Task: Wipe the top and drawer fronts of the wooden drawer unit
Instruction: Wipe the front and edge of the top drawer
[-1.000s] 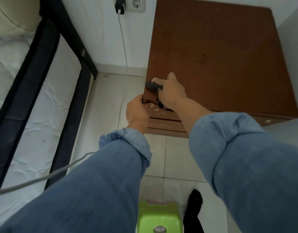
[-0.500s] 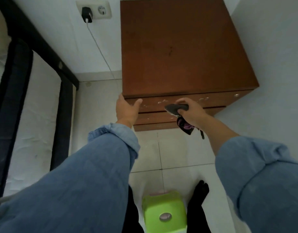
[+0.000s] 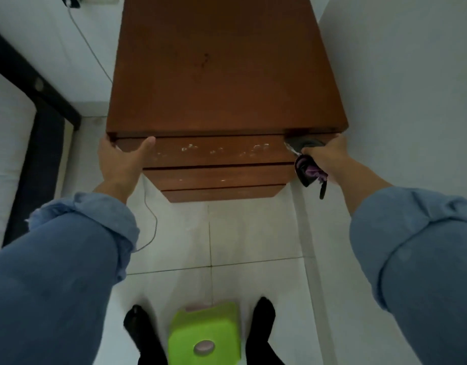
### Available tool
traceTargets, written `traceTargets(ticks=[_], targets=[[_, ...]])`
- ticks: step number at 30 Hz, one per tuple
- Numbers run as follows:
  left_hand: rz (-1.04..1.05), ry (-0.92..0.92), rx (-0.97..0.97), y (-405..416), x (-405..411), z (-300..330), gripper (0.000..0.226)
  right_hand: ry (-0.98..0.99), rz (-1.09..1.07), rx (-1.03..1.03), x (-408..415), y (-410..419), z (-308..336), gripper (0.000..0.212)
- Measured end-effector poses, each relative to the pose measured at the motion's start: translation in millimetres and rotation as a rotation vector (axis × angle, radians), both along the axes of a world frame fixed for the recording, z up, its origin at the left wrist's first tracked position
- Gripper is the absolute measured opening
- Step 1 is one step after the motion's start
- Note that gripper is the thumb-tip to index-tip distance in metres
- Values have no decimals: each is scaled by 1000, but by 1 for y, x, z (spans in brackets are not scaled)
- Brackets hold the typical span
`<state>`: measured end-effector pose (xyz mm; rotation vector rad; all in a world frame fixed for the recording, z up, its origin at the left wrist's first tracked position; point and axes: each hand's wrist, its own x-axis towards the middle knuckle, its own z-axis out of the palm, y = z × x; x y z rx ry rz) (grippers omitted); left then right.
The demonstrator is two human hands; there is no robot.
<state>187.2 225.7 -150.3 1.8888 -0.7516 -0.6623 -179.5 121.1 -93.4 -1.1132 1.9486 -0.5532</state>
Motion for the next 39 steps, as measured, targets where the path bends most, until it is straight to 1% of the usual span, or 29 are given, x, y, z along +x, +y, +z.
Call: traceTargets(ticks=[1, 3, 5, 6, 8, 9, 10, 13, 16, 19, 21, 22, 23, 25, 26, 27, 28, 30, 32, 34, 36, 39], targets=[[10, 8, -35, -2, -2, -3, 92, -23, -30, 38, -7, -3, -2, 59], [36, 0, -61, -5, -5, -7, 99, -112, -27, 143, -15, -8, -4, 28], [60, -19, -50, -7, -10, -10, 107, -159, -11, 209, -19, -12, -3, 27], [71, -32, -53, -8, -12, -11, 108, -169, -16, 200, -19, -14, -2, 36], [82, -49, -69, -10, -15, -12, 110, -219, -48, 152, -24, -19, -10, 80], [80, -57, -75, -11, -15, -12, 112, -245, -56, 123, -25, -20, -13, 91], [79, -70, -71, -11, -16, -12, 115, -237, -54, 93, -25, -19, -15, 94], [82, -106, -24, -2, -21, -15, 118, -192, -45, 52, -25, -6, -13, 85], [119, -110, 26, 15, -29, -17, 119, -228, -55, 74, -28, 10, -10, 78], [177, -122, 82, 29, -34, -21, 120, -247, -33, 130, -36, 22, -5, 59], [196, -149, 102, 37, -37, -20, 117, -251, -25, 152, -44, 34, 0, 63], [202, -160, 104, 40, -37, -19, 114, -290, -55, 136, -47, 41, 3, 63], [205, -159, 105, 42, -38, -18, 112, -350, -96, 90, -50, 46, 6, 57], [207, -139, 120, 44, -37, -15, 110, -451, -160, -67, -53, 52, 14, 40], [209, -131, 131, 44, -36, -14, 109, -447, -181, -145, -54, 51, 17, 35], [207, -126, 138, 44, -35, -13, 108, -402, -204, -217, -55, 46, 20, 32], [204, -121, 138, 43, -34, -13, 107, -318, -222, -267, -55, 40, 22, 31], [196, -117, 128, 43, -32, -15, 102, -110, -223, -287, -54, 25, 22, 31], [190, -103, 109, 43, -32, -17, 95, 45, -179, -238, -50, 17, 16, 33], [212, -78, 77, 44, -32, -17, 86, 102, -123, -183, -40, 18, 7, 33], [243, -47, 59, 43, -31, -15, 79, 126, -82, -173, -19, 24, 0, 33], [241, -45, 58, 43, -34, -9, 70, 98, 35, -173, 21, 41, -3, 33]])
